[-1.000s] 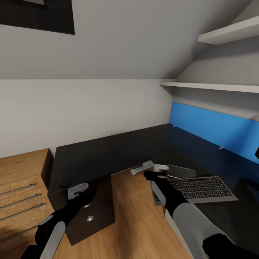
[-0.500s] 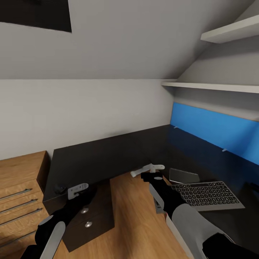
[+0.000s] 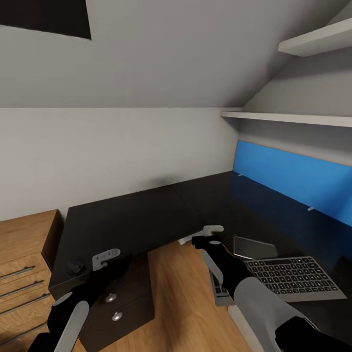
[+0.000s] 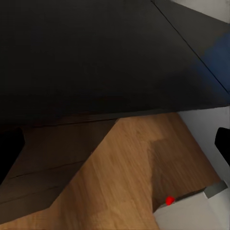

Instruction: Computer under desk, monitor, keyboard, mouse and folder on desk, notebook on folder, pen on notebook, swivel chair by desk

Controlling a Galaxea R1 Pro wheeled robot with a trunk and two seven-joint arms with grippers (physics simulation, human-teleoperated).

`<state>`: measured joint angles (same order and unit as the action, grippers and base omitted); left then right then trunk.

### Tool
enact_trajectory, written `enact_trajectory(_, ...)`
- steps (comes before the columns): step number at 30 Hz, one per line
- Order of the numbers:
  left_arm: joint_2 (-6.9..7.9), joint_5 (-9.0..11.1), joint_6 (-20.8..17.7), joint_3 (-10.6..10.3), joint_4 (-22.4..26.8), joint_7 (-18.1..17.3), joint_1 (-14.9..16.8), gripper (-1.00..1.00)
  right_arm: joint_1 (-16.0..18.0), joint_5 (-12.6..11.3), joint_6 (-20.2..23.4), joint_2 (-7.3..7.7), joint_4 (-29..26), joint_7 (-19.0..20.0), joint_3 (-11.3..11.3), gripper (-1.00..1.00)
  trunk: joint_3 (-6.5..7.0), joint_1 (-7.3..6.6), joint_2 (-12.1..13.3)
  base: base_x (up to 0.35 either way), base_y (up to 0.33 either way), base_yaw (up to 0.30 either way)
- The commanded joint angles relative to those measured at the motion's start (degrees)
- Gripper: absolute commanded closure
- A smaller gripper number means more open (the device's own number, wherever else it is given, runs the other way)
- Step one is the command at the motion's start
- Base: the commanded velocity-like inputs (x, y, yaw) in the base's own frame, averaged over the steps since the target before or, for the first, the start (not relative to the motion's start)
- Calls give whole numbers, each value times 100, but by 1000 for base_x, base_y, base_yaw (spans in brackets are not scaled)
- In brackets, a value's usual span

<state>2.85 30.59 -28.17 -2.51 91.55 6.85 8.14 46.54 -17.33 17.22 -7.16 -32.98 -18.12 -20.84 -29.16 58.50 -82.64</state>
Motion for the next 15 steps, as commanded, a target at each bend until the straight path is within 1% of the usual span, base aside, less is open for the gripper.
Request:
enact_trajectory(1,5,60,-18,-15,18,52,2,-100,5,-55,73,5,-7,-50,-32,-100,-6,1,-3,75,0,0)
enact_trajectory(2,5,61,-19,-31,35,46,-1,-100,5,-62,179,4,-3,-47,-23,-100,-6,1,-3,48,0,0)
enact_trajectory(7,8,61,-21,-179,92,38,-70,-100,5,-74,394,-1,8,-37,-4,-100,-6,1,-3,25,0,0)
enact_trajectory(12,12,61,-16,-236,109,30,-103,-100,5,-82,491,-4,101,-40,26,-100,-6,1,-3,7,0,0)
enact_trajectory(15,12,61,-14,-259,115,22,-114,-100,10,-120,655,-10,254,-42,128,-100,-6,1,-3,2,0,0)
